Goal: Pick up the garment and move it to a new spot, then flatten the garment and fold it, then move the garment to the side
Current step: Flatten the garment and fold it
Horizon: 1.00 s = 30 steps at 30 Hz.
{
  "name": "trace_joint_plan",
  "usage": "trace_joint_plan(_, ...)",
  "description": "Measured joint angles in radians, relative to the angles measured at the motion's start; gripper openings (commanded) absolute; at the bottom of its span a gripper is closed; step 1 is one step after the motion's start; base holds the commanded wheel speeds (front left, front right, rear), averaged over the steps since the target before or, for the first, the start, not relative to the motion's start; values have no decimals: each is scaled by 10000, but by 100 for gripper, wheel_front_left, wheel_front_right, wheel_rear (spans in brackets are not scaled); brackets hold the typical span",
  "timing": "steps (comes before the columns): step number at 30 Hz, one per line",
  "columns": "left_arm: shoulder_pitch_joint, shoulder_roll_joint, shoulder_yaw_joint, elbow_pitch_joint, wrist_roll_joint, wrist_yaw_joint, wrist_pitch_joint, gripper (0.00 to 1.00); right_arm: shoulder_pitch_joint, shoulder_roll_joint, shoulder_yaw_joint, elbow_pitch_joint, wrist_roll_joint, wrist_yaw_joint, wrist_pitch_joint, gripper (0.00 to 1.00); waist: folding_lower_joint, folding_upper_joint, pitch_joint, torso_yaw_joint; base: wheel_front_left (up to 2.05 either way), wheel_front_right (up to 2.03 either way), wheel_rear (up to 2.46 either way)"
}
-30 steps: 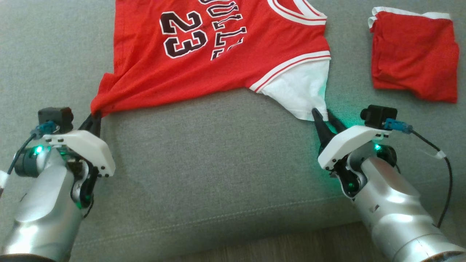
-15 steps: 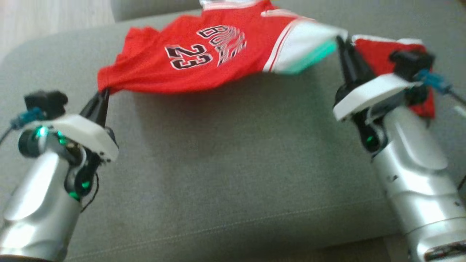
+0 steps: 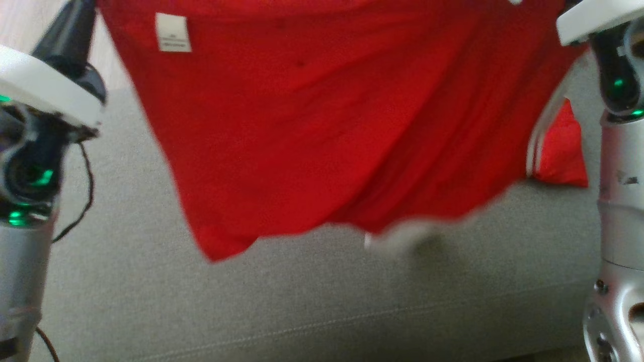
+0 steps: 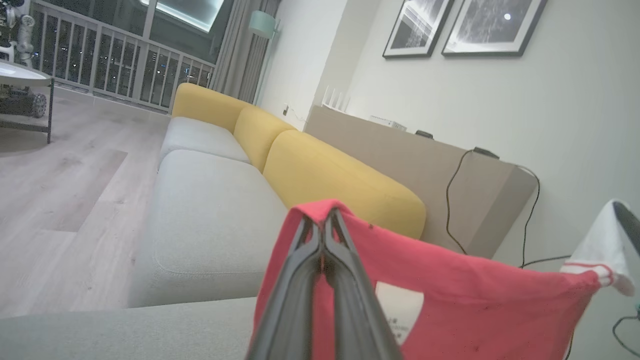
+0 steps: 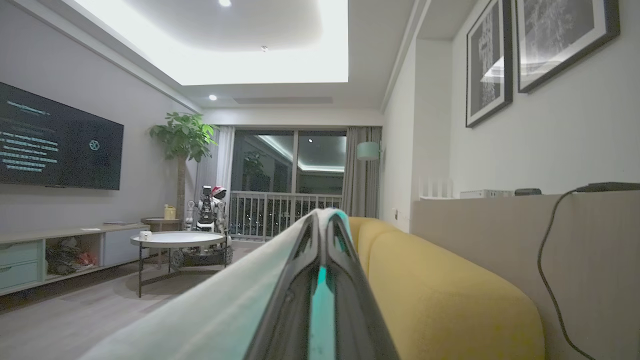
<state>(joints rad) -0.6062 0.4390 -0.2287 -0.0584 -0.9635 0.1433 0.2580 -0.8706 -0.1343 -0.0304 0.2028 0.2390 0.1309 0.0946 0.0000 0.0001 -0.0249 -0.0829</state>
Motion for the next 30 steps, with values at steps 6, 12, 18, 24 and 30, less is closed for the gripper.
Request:
trace_joint_plan(6,-1,-44,738,-617,-1039,823,794,0,2,242,-288,-456,-443,0,1503,0,0,0,232,22,0,0,0)
trace_joint_plan(12,-1284,2,1003,0,-1831,1400,1979,0,-781,458,-268,-2,-439,0,2884,0,0,0,1190,47,0,0,0)
trace_joint_plan(18,-5764,451,426,1992,-704,1057,2109,0,-4834,510,-566,1810,-1557,2,2071,0,1,0,2927,114,0,0,0)
trace_joint_plan(24,-9337,48,-63,4332,738,-119,48,0,-8540,510,-2117,3434,-3131,2,-1413,0,3,-1,4733,300,0,0,0)
trace_joint_plan(30,-9401,-556,-631,6307,1131,-1406,-1350,0,-8224,591,-2637,5898,-3106,2,-2869,0,6,-1,5771,650,0,0,0)
